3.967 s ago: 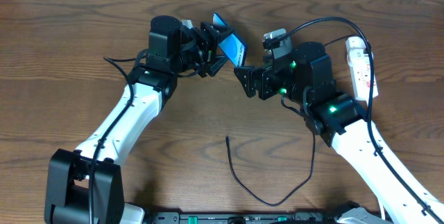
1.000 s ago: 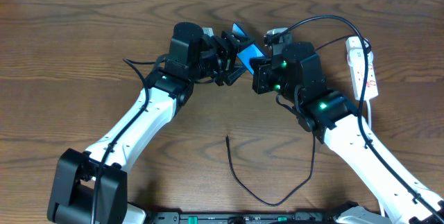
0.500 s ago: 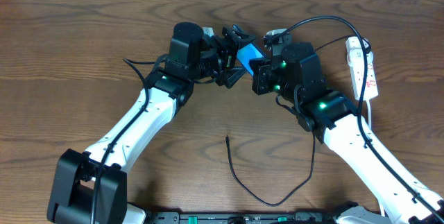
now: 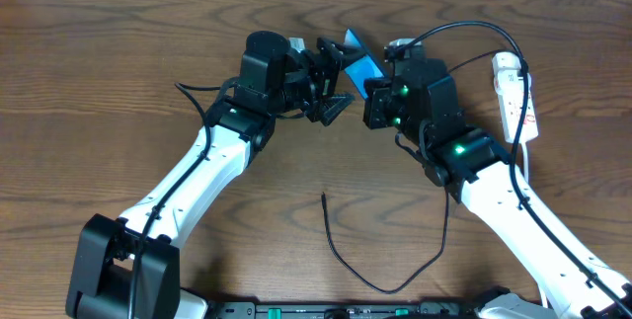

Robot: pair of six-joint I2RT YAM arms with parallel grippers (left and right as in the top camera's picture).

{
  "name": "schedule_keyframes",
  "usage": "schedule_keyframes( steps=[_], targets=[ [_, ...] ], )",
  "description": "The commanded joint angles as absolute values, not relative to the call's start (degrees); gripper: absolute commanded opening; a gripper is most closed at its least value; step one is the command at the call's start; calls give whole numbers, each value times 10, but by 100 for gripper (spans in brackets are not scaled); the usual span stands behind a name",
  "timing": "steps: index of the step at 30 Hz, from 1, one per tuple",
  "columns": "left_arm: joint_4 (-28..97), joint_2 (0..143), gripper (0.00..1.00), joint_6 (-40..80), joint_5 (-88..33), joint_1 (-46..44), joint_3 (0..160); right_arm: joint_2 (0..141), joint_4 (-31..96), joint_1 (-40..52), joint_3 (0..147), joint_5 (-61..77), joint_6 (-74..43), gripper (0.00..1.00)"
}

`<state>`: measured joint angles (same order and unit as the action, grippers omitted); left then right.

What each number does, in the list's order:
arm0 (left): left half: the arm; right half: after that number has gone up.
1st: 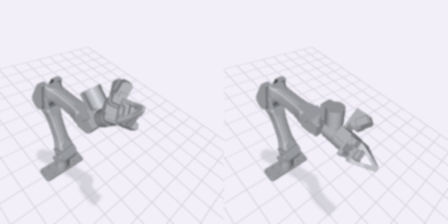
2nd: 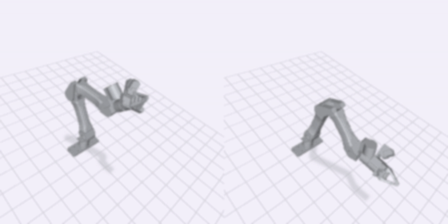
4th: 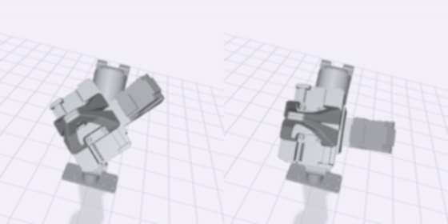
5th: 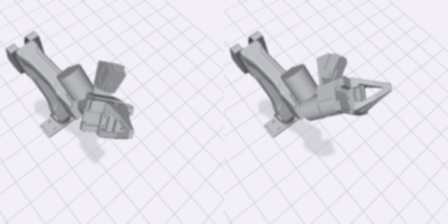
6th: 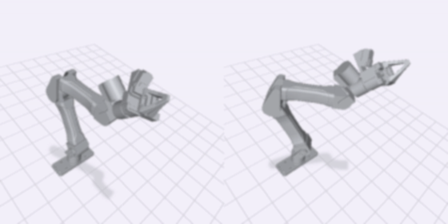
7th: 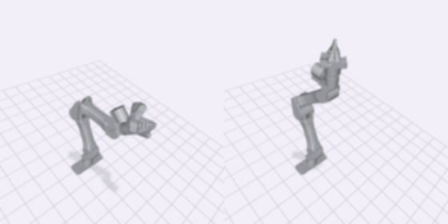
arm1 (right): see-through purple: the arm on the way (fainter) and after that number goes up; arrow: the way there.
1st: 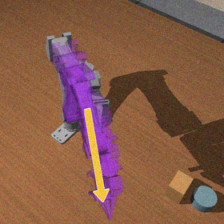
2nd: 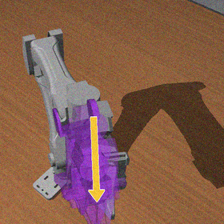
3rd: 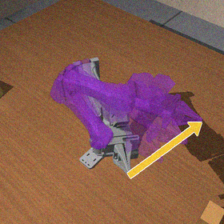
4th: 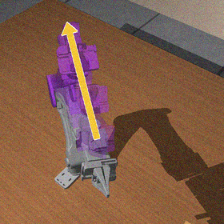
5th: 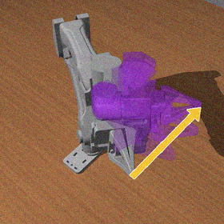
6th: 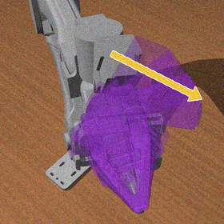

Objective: Plug charger to phone and switch on socket

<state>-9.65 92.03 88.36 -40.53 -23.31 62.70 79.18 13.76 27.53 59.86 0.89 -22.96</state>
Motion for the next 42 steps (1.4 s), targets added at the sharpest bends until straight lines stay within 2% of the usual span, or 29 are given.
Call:
schedule_keyframes(
  steps=[1,7,19,26,31,42],
  targets=[
    [-100,907,93,862,-427,-231,629,789,126,251,609,-14,-275,1],
    [-100,907,93,842,-446,-214,629,788,126,218,609,-2,-359,1],
    [-100,907,93,843,-506,-141,629,788,122,129,609,214,-629,1],
    [-105,907,93,843,-510,-131,629,788,76,128,609,300,-740,1],
    [-178,907,94,858,-503,-131,629,789,68,137,609,304,-848,2],
    [-199,907,94,901,-481,-131,629,789,-24,167,609,301,-893,2]
  ],
)
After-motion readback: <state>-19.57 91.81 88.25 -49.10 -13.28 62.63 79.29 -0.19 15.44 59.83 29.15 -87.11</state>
